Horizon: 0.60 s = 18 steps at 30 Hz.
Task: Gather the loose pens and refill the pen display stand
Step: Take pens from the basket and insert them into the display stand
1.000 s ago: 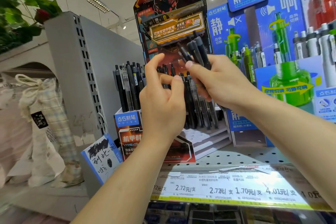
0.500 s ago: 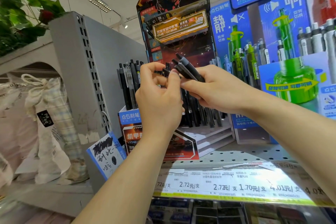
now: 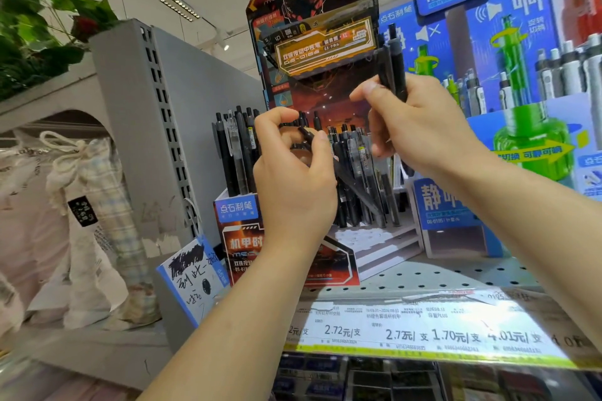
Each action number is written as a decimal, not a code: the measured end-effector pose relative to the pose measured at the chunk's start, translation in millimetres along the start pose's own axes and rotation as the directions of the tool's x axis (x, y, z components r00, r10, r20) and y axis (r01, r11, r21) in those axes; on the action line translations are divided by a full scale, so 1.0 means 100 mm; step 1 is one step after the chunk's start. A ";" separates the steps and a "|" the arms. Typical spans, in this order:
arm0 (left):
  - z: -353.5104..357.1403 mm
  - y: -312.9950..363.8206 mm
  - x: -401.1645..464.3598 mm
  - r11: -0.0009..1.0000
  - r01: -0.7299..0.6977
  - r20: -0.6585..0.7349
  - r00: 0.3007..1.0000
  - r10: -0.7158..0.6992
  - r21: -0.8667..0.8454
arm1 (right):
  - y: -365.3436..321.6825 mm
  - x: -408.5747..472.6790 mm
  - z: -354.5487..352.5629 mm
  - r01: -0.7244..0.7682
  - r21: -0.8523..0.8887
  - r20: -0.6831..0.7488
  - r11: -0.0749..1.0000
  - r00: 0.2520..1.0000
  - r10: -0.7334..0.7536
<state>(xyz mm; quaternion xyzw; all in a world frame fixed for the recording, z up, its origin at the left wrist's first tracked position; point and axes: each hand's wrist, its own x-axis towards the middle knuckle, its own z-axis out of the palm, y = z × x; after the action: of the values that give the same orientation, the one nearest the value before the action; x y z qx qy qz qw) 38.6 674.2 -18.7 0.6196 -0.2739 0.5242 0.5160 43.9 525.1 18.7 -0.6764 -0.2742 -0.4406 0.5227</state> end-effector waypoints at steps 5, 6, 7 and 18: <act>0.01 -0.04 -0.02 0.993 -0.071 0.017 0.997 0.070 0.092 | 0.08 0.02 0.02 -0.033 -0.090 0.013 0.995 0.999 0.035; 0.02 -0.04 -0.03 0.990 -0.083 0.027 0.996 0.081 0.113 | 0.08 0.03 0.01 -0.041 -0.097 0.007 0.994 0.999 0.042; 0.02 -0.04 -0.03 0.987 -0.091 0.040 0.995 0.087 0.129 | 0.08 0.03 0.01 -0.050 -0.098 -0.002 0.994 0.999 0.050; 0.04 -0.01 -0.03 0.964 -0.110 0.164 0.984 0.071 0.244 | 0.08 0.02 0.01 -0.119 -0.044 -0.009 0.992 0.993 0.118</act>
<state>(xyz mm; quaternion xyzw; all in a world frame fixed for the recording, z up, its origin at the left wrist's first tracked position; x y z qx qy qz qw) 40.6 669.9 -21.6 0.7055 -0.2722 0.5285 0.3858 52.2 523.1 16.9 -0.7016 -0.2219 -0.4169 0.5335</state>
